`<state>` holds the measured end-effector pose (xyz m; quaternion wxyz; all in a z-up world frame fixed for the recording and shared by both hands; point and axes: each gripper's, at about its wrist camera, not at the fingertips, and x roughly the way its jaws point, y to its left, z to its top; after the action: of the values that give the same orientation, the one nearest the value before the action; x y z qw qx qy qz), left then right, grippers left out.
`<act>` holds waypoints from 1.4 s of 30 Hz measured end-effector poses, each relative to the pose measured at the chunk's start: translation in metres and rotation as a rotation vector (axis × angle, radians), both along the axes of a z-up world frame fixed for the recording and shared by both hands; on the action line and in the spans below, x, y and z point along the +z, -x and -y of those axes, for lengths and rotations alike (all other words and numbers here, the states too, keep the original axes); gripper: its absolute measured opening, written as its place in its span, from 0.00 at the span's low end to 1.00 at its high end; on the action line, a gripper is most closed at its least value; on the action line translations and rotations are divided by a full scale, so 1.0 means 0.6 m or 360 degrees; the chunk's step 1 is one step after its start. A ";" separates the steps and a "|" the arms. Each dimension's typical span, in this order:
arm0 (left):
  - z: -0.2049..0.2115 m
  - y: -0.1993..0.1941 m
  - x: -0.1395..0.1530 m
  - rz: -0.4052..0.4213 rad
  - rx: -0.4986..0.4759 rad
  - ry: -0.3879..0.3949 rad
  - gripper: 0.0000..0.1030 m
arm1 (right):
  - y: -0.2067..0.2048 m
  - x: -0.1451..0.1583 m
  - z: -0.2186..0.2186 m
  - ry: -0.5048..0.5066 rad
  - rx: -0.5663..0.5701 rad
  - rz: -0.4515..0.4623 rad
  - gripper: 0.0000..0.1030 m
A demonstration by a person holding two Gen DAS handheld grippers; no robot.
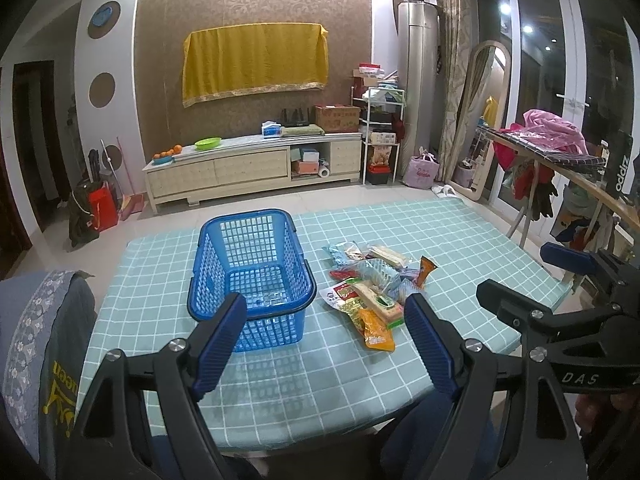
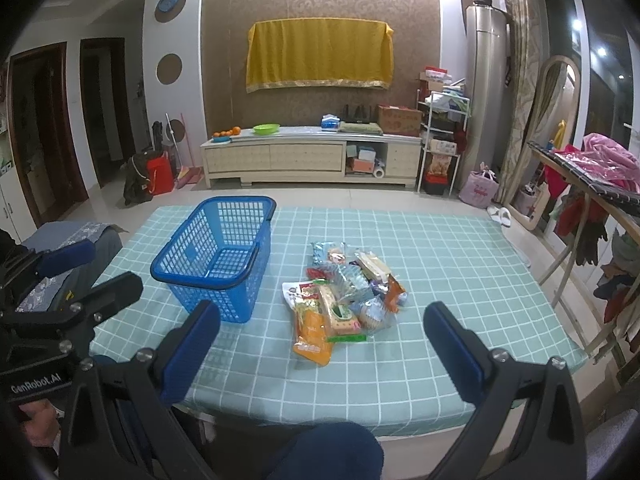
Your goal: Organize snacks
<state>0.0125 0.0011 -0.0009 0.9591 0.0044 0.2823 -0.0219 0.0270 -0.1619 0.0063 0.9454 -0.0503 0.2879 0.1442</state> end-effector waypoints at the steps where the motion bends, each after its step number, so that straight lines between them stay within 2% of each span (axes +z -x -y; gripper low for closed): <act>1: 0.003 -0.005 0.001 -0.0001 -0.0008 -0.0010 0.77 | -0.004 0.001 0.003 0.0005 -0.0002 0.0001 1.00; 8: 0.021 -0.047 0.011 -0.0012 -0.0039 -0.0046 0.77 | -0.035 0.002 0.036 0.0031 -0.0021 0.0011 1.00; 16: 0.044 -0.111 -0.008 -0.0085 -0.0052 -0.0054 0.77 | -0.097 -0.017 0.069 0.0041 -0.0012 -0.0044 1.00; 24: 0.075 -0.193 -0.053 -0.0211 -0.0062 -0.0089 0.77 | -0.175 -0.057 0.082 0.0087 0.0060 -0.0183 1.00; 33: 0.080 -0.288 -0.093 -0.0343 -0.0067 -0.0055 0.77 | -0.281 -0.094 0.086 0.0035 0.0187 -0.0379 1.00; 36: 0.080 -0.319 -0.100 -0.0388 -0.0086 -0.0025 0.76 | -0.318 -0.106 0.082 0.0014 0.0227 -0.0450 0.95; 38: 0.080 -0.337 -0.103 -0.0407 -0.0099 -0.0015 0.67 | -0.338 -0.116 0.079 0.0001 0.0265 -0.0512 0.83; 42: 0.071 -0.374 -0.117 -0.0481 -0.0113 0.0026 0.64 | -0.373 -0.141 0.062 0.0019 0.0332 -0.0629 0.81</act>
<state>0.2370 -0.0414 -0.0712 0.9043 0.0032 0.4228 -0.0586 0.2509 -0.1990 -0.0786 0.8503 -0.0562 0.4616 0.2465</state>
